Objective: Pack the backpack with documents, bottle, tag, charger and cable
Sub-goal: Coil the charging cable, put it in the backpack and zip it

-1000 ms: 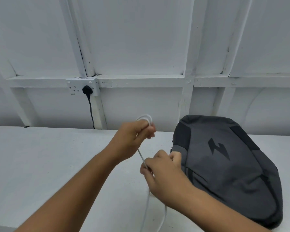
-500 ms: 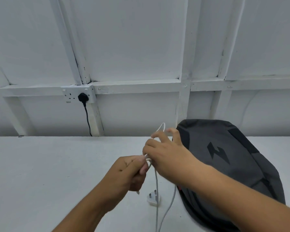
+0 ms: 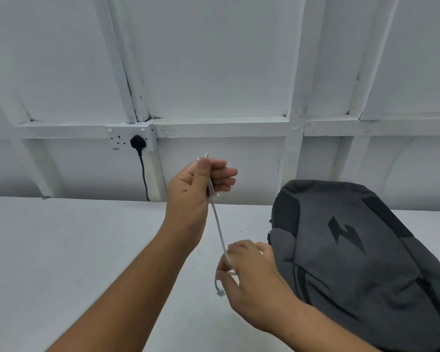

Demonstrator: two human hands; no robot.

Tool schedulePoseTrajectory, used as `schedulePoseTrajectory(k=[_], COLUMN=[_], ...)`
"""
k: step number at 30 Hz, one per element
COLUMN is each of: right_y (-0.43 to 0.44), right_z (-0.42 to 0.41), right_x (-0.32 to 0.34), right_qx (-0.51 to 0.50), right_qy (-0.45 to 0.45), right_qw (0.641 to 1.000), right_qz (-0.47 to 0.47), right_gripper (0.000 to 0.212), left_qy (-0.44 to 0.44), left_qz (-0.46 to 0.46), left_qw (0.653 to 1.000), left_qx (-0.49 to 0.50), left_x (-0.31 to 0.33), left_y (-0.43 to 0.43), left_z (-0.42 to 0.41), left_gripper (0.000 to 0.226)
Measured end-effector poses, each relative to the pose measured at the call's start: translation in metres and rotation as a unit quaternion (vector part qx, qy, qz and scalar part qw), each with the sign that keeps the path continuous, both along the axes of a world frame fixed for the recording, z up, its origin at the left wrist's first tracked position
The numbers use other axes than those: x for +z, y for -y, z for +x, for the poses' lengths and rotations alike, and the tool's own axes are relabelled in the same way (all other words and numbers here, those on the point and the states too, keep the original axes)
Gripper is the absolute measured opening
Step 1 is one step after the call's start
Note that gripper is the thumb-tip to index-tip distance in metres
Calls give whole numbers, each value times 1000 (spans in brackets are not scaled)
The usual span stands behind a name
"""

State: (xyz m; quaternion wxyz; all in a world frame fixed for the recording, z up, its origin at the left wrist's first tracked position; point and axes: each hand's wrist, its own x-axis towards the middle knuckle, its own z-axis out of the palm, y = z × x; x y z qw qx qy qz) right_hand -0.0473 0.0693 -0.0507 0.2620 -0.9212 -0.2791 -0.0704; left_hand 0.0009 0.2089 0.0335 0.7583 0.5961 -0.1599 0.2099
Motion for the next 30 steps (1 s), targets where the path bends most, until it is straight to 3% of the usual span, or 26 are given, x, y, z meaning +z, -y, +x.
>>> schedulePoseTrajectory(k=[3,5,7,10,14,17,19,22,26,30], right_y=[6,11,19,39,54,56,54,40,6,-15], right_z=[-7,-10,-5,15,42,57,57,45,26,9], right_x=[11,19,27,44,64,76,72,49,26,20], right_qx=[-2,-14,-25,-23,10,66,119,144,85,33], right_qy=[-8,-7,54,185,222,196,177,113,-16,-97], right_qw=[1000,1000,998,973,945,948,962,983,972,953], right_qz=[-6,-14,-36,-138,-241,-243,-171,19,218,285], right_gripper=[20,28,43,47,42,53,56,49,26,32], left_qy=[47,60,23,-55,-125,-168,-186,-150,-120,-72], left_qz=[184,368,508,545,442,290,156,12,-153,-250], left_qw=[976,915,849,836,885,930,942,944,950,946], left_qx=[108,155,141,36,-72,-153,-232,-292,-244,-194], left_x=[-26,-40,-49,-62,-69,-62,-50,-26,1,14], left_y=[-11,-18,-27,-39,-35,-23,-19,-10,9,20], left_z=[15,19,17,6,-25,-50,-64,-75,-66,-48], left_gripper=[40,46,50,50,59,51,48,40,39,44])
